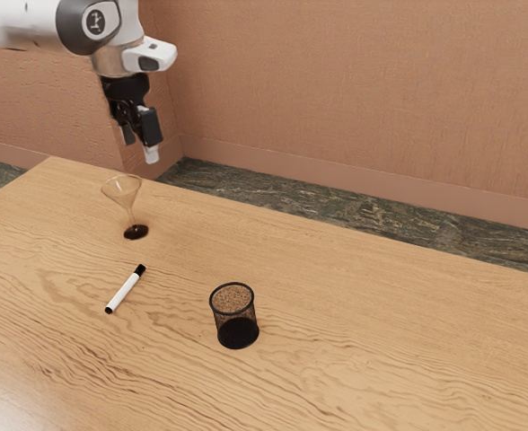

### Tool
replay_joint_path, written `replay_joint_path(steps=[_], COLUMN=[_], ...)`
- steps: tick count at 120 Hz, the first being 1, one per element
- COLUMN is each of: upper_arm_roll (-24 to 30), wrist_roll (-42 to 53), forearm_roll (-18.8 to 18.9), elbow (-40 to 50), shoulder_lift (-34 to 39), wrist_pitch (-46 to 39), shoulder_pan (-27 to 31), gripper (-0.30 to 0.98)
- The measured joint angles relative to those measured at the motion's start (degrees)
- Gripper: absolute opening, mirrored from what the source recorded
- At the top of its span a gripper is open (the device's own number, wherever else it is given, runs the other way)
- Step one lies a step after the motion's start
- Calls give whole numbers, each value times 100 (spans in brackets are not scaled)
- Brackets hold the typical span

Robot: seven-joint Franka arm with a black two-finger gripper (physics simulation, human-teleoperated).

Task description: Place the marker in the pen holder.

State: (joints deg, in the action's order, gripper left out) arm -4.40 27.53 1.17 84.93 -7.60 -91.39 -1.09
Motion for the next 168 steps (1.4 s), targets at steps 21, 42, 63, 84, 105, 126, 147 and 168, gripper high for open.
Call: replay_joint_path(steps=[21, 42, 63, 84, 105, 126, 147, 168], upper_arm_roll=[-56, -726, -788, -791, -791, -785, -771, -761], wrist_roll=[331, 374, 73, -619, -1464, -2202, -2706, -2830], forearm_roll=[31, 33, 191, 253, 32, -185, -193, -195], elbow=[9, 656, 1582, 2516, 2572, 2566, 2566, 2480], shoulder_lift=[27, 116, 177, 147, -143, -535, -889, -1277], wrist_pitch=[31, -265, -906, -1783, -2485, -2891, -3132, -3308], shoulder_pan=[27, 458, 346, 430, 484, 494, 459, 482], gripper=[68, 69, 69, 69, 69, 56, 39, 32])
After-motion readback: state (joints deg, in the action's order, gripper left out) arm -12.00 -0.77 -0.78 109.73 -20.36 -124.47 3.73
